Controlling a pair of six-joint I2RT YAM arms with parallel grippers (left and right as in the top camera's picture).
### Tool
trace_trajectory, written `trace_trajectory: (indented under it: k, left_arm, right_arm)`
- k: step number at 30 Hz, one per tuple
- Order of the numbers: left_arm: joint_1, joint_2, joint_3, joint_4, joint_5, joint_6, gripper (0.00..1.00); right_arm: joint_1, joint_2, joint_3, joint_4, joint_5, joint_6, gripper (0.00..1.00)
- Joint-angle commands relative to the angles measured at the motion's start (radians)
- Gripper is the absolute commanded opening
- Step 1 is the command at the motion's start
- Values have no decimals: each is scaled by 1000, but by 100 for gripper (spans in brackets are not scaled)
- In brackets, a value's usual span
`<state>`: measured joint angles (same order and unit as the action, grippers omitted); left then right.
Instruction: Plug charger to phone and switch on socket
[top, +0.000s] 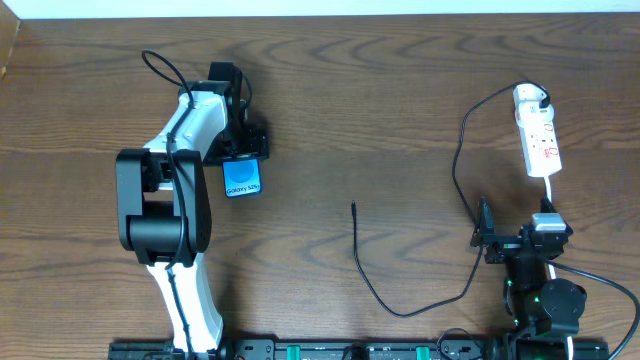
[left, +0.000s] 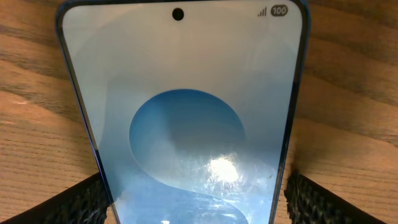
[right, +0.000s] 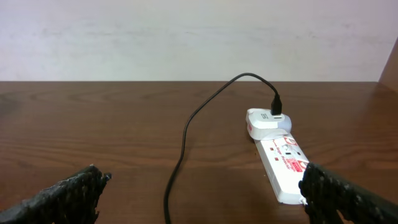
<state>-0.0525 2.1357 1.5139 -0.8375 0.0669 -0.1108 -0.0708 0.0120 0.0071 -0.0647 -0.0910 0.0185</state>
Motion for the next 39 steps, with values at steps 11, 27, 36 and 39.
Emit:
trace_trajectory:
  k: [11, 27, 36, 39]
  left_arm:
    - [3, 29, -38, -7, -26, 10, 89]
    - [3, 29, -38, 10, -26, 10, 89]
    - [3, 29, -39, 10, -26, 10, 85]
    - [3, 29, -39, 10, -26, 10, 83]
  right_arm:
    - [6, -6, -2, -5, 6, 11, 99]
    - [6, -6, -2, -5, 6, 11, 99]
    - [6, -6, -2, -5, 6, 11, 99]
    - [6, -6, -2, -5, 6, 11, 99]
